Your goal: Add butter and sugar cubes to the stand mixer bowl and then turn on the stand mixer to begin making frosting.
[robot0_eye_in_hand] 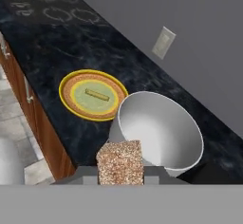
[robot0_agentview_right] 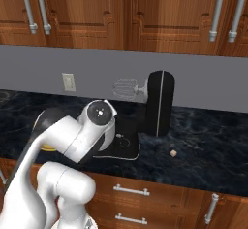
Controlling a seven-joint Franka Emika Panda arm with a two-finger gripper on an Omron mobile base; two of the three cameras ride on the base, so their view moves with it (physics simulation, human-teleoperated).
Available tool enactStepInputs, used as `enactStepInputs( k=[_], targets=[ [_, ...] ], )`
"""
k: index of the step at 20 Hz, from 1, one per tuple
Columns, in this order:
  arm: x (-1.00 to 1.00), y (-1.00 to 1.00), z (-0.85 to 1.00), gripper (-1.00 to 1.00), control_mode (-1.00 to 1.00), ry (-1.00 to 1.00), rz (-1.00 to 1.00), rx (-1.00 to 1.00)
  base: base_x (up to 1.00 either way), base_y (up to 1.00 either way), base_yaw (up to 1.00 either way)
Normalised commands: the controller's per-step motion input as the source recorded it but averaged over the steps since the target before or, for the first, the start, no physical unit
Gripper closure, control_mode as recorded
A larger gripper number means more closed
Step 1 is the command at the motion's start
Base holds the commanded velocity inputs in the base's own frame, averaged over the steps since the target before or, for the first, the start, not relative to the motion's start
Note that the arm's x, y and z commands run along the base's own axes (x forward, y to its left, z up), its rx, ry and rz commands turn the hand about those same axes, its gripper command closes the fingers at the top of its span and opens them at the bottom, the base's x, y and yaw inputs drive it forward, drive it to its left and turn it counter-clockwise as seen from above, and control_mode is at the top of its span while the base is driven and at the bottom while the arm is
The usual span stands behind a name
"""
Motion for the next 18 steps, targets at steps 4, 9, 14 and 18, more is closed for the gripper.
enactStepInputs(
  k=[4,9,14,18],
  targets=[
    [0.24,0.34,0.33,1.0,-1.0,0.13,-0.12,-0.07,0.0,0.0,0.0],
    [0.27,0.29,0.06,1.0,-1.0,0.18,-0.12,-0.05,0.0,0.0,0.0],
    [0.34,0.15,0.0,1.0,-1.0,0.19,-0.14,-0.02,0.0,0.0,0.0],
    [0.25,0.0,0.0,1.0,-1.0,0.16,-0.14,0.0,0.0,0.0,0.0]
  ],
)
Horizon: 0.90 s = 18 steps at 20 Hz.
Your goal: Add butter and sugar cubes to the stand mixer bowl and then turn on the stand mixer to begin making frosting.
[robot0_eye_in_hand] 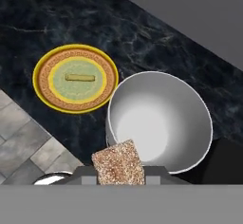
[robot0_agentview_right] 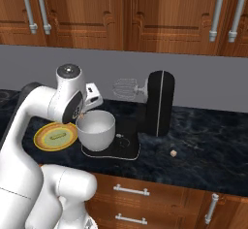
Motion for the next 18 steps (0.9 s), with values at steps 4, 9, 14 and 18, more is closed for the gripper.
enactStepInputs(
  k=[4,9,14,18],
  targets=[
    [0.1,0.0,-0.16,1.0,-1.0,0.09,-0.13,-0.02,0.0,0.0,0.0],
    [0.1,0.0,-0.31,1.0,-1.0,0.03,-0.14,-0.03,0.0,0.0,0.0],
    [0.18,0.08,-0.28,1.0,-1.0,0.0,-0.15,-0.03,0.0,0.0,0.0],
    [0.29,0.04,-0.27,1.0,-1.0,0.02,-0.16,-0.01,0.0,0.0,0.0]
  ],
)
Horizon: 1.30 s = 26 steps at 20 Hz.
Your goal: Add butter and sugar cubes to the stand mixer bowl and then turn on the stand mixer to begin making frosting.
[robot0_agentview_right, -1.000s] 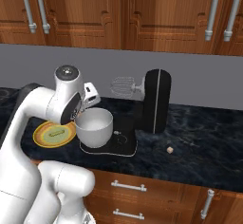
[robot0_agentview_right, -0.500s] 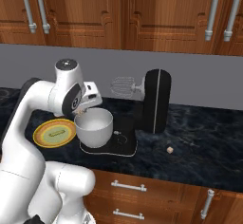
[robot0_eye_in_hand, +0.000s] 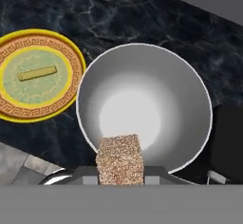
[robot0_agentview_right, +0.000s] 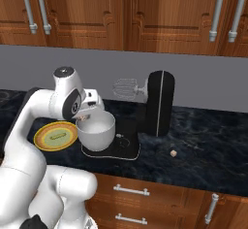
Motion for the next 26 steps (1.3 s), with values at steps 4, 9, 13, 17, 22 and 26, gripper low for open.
enactStepInputs(
  k=[4,9,13,17,22,26],
  targets=[
    [0.42,0.0,-0.2,1.0,-1.0,0.11,-0.17,0.0,0.0,0.0,0.0],
    [0.56,0.0,-0.22,1.0,-1.0,0.15,-0.16,0.0,0.0,0.0,0.0],
    [0.47,-0.02,-0.35,1.0,-1.0,0.12,-0.12,0.0,0.0,0.0,0.0],
    [0.38,-0.1,-0.4,1.0,-1.0,0.09,-0.09,0.0,0.0,0.0,0.0],
    [0.24,-0.17,-0.31,1.0,-1.0,0.06,-0.06,0.0,0.0,0.0,0.0],
    [0.08,-0.02,-0.32,-1.0,-1.0,0.05,-0.03,0.0,0.0,0.0,0.0]
  ],
)
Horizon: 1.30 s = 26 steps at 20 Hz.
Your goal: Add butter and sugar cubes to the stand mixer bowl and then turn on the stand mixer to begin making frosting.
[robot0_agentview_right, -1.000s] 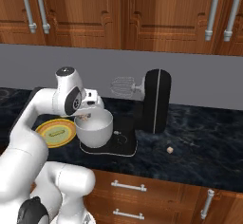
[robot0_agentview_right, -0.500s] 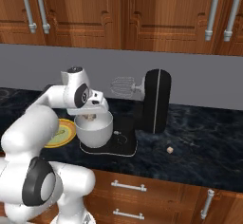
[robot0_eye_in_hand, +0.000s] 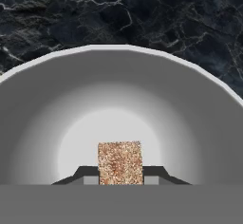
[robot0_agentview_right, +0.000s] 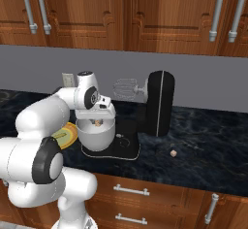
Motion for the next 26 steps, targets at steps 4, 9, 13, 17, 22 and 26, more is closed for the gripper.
enactStepInputs(
  k=[4,9,13,17,22,26],
  targets=[
    [0.01,0.0,-0.08,-1.0,-1.0,0.01,-0.02,0.0,0.0,0.0,0.0],
    [-0.09,0.0,0.36,-1.0,-1.0,-0.02,-0.02,0.0,0.0,0.0,0.0],
    [-0.62,0.0,0.89,-1.0,-1.0,-0.15,0.0,0.03,0.0,0.0,0.0],
    [-0.97,0.0,0.73,-1.0,-1.0,-0.15,0.0,0.08,0.0,0.0,0.0],
    [-0.95,-0.44,0.51,-1.0,-1.0,-0.19,0.0,0.17,0.0,0.0,0.0],
    [-0.8,-0.99,0.28,-1.0,-1.0,-0.29,0.06,0.32,0.0,0.0,0.0]
  ],
)
